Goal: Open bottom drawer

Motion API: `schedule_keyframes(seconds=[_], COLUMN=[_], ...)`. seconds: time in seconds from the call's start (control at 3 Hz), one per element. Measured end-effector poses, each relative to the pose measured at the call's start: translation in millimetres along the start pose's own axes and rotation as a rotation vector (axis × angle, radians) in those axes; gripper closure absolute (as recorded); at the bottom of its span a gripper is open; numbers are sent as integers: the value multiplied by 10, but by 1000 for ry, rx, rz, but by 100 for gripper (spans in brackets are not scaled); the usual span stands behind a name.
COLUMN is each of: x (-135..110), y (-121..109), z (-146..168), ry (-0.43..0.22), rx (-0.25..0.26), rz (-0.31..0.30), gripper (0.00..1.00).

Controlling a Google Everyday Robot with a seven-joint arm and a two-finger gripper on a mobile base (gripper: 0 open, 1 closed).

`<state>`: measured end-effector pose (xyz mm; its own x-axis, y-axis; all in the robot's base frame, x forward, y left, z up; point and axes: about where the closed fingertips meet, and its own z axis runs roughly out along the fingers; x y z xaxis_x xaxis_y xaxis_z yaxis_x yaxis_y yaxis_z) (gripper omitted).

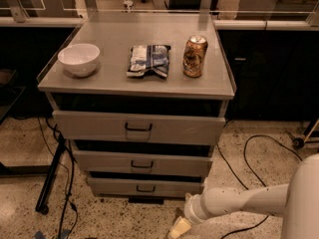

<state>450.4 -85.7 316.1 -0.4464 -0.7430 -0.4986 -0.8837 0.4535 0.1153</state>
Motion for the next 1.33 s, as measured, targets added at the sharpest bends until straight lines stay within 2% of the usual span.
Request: schedule_keyframes(seconds=[0.33,1.0,1.33], x=[26,-18,-19], y=[-38,-487,-488], z=[181,600,600], ry=[-5,-49,-49], rx=[10,69,69], rz=[29,91,91], gripper=[0,0,0])
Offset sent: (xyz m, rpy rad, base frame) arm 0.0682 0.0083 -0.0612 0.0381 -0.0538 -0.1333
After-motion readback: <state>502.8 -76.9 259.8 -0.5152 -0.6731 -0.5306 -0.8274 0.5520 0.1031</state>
